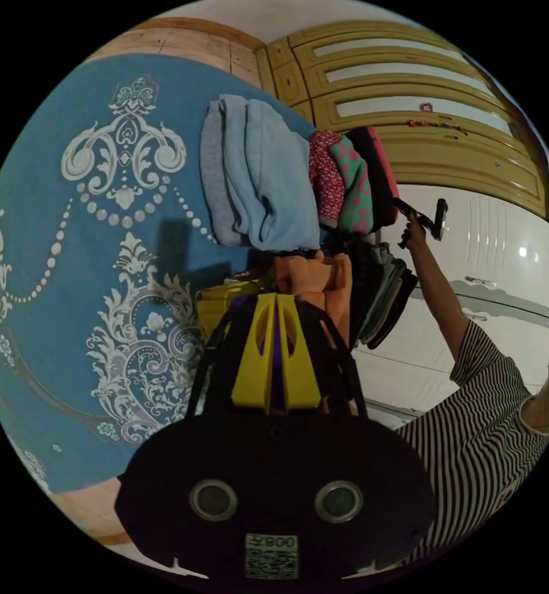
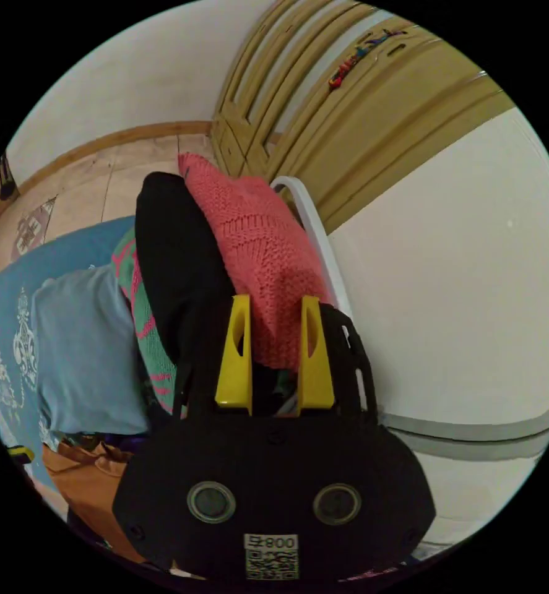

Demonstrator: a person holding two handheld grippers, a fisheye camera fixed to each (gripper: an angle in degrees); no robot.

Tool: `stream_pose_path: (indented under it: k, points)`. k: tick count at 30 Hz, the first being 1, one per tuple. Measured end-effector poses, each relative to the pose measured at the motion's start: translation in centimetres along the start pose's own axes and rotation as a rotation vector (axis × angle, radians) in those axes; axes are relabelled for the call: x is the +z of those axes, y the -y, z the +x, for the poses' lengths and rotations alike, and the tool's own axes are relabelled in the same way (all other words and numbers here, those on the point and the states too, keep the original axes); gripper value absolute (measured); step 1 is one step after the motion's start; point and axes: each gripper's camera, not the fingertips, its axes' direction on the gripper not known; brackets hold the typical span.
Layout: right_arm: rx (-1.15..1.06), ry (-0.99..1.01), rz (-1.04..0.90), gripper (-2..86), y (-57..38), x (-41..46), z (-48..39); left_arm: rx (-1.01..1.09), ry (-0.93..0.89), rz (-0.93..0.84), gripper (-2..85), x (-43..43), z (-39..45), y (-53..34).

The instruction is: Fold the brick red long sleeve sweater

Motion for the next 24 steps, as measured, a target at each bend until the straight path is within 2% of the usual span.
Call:
stream_pose_path:
  k: [7,16,19,24]
  points:
    - [0.169,0.215,-0.048,6.6,-1.2,3.5,2.5,-0.003,-0.036,0.017,0.2,-4.0,2.6,-2.7]
    - [0.304,0.568,0.091,4.0,-5.7,4.8,5.5,-0.011,-0.132,0.093,0.3,-11.4,6.2,-6.9]
    - [0.266,0.659,0.194,3.1,-6.6,3.2,5.0,0.028,-0.16,0.106,0.3,-14.0,8.4,-8.1]
    - [0.071,0.775,0.294,2.4,-8.1,0.5,0.2,0.117,-0.251,0.175,0.3,-20.4,12.6,-11.0]
